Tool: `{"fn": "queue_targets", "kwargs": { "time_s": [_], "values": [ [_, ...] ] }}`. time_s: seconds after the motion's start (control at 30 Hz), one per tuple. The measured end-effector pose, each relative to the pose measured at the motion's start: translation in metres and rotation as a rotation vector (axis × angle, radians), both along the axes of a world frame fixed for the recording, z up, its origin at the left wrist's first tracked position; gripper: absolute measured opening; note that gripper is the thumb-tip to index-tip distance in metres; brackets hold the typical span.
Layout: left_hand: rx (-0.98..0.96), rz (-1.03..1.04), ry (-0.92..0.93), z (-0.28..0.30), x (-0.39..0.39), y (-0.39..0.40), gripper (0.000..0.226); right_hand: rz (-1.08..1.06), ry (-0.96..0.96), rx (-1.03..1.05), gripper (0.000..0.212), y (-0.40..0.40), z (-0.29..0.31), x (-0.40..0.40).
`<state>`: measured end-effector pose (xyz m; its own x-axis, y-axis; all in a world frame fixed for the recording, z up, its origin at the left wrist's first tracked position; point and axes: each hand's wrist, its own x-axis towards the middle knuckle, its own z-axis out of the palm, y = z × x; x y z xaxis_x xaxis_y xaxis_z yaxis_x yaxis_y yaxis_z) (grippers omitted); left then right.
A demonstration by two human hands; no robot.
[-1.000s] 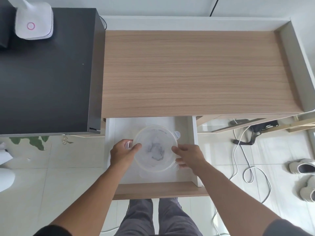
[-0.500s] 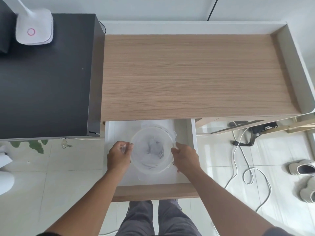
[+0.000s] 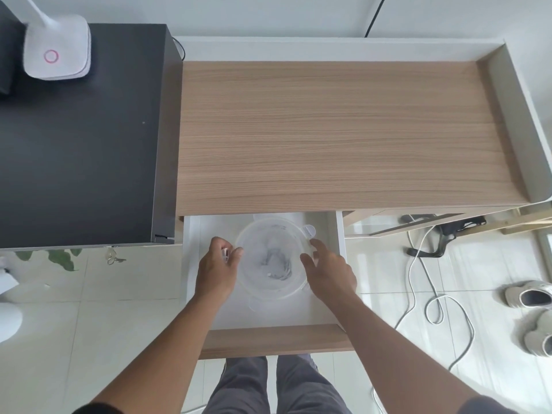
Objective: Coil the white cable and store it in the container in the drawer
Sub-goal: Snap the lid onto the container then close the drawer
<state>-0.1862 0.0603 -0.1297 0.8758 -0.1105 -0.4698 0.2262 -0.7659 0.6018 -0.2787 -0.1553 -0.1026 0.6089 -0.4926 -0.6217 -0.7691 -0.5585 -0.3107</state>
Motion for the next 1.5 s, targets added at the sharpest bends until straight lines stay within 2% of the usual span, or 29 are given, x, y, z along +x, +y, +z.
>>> {"fn": "queue_targets", "kwargs": {
  "time_s": [0.23, 0.37, 0.5, 0.6, 0.67, 0.77, 0.9, 1.0, 1.17, 1.33, 1.43, 1.5],
  "values": [
    [-0.002, 0.005, 0.015, -0.002, 0.000, 0.001, 0.015, -0.029, -0.055, 0.075, 0.039, -0.006, -0.003, -0.003],
    [-0.052, 0.005, 0.065, -0.004, 0.002, 0.002, 0.015, -0.142, -0.045, 0.167, 0.039, -0.010, -0.005, -0.005],
    [0.019, -0.030, 0.077, -0.003, 0.006, -0.001, 0.019, -0.173, 0.023, 0.228, 0.025, -0.015, -0.008, 0.002],
    [0.010, -0.042, 0.090, 0.001, 0.007, -0.001, 0.015, -0.106, 0.091, 0.237, 0.034, -0.007, -0.014, -0.003],
    [-0.011, -0.033, 0.089, 0.004, 0.009, 0.001, 0.012, -0.083, 0.066, 0.214, 0.034, -0.002, -0.019, -0.008],
    [-0.024, -0.015, 0.098, 0.007, 0.006, -0.001, 0.019, -0.175, 0.012, 0.371, 0.033, -0.006, -0.014, -0.011],
    [-0.056, 0.047, 0.093, 0.002, -0.005, -0.008, 0.027, -0.195, -0.016, 0.491, 0.063, -0.011, -0.001, -0.011],
    [-0.069, 0.102, 0.072, -0.005, -0.014, -0.007, 0.030, -0.141, -0.046, 0.427, 0.072, -0.003, 0.001, -0.016],
    [0.006, 0.056, 0.037, -0.011, -0.018, -0.008, 0.023, -0.068, -0.065, 0.116, 0.057, 0.003, -0.005, -0.020],
    [0.158, -0.092, -0.046, -0.006, -0.014, -0.006, 0.027, -0.126, -0.080, 0.097, 0.032, -0.001, -0.013, -0.018],
    [0.234, -0.143, -0.102, -0.004, -0.015, -0.007, 0.030, -0.135, -0.082, 0.131, 0.035, -0.001, -0.019, -0.020],
    [0.305, -0.166, -0.139, -0.003, -0.018, -0.009, 0.032, -0.092, -0.083, 0.120, 0.045, 0.001, -0.021, -0.023]
  ]
}}
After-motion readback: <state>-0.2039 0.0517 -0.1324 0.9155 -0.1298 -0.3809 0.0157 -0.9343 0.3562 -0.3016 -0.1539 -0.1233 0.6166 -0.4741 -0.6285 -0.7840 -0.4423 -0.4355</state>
